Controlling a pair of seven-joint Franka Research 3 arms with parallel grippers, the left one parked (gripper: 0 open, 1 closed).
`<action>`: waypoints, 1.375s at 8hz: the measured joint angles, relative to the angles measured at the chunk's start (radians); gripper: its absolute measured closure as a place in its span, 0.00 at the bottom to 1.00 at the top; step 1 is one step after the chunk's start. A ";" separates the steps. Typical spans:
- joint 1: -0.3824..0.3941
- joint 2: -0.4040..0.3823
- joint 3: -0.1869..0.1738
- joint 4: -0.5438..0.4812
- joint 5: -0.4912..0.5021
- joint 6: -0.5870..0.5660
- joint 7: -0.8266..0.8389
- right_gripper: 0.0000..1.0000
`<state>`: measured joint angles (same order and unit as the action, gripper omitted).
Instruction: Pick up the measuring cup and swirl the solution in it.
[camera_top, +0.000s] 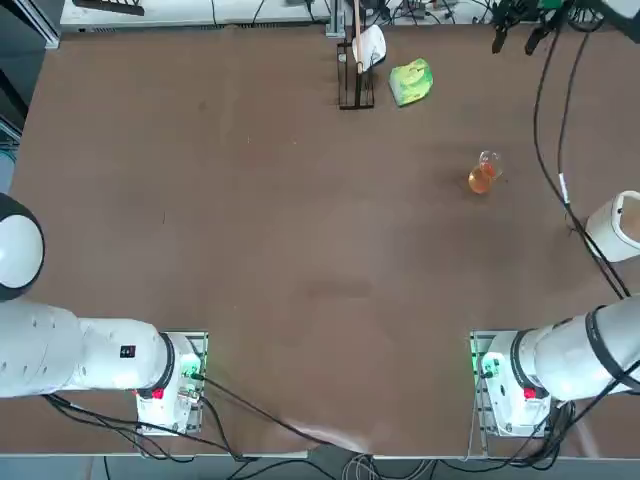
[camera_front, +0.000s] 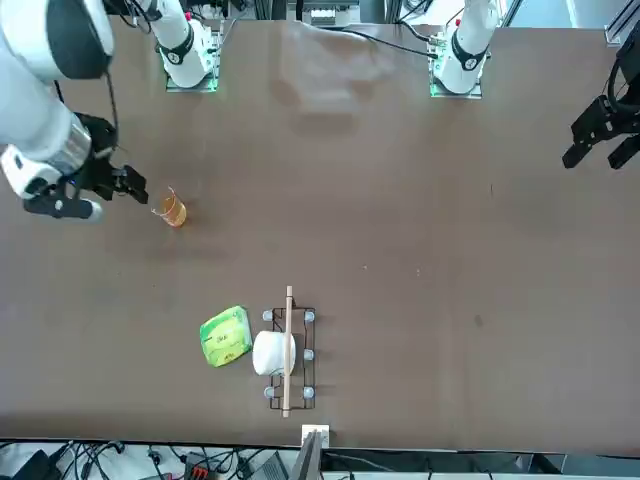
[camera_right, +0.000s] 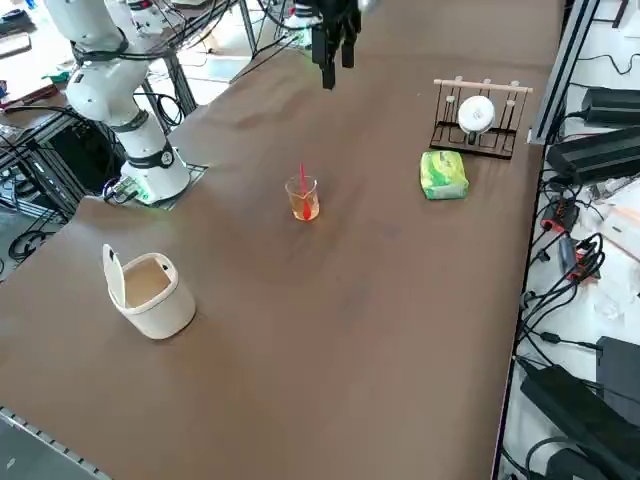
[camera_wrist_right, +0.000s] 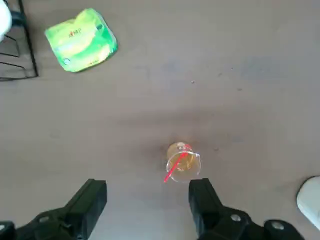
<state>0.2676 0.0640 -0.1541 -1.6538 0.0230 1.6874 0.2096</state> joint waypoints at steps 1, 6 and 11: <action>-0.002 0.002 0.000 0.044 0.004 -0.034 0.000 0.00; -0.040 -0.033 0.012 0.095 -0.037 -0.172 -0.032 0.00; -0.072 -0.172 0.012 -0.026 -0.026 -0.176 -0.109 0.00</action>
<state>0.1953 -0.1076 -0.1421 -1.6797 -0.0030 1.5116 0.1003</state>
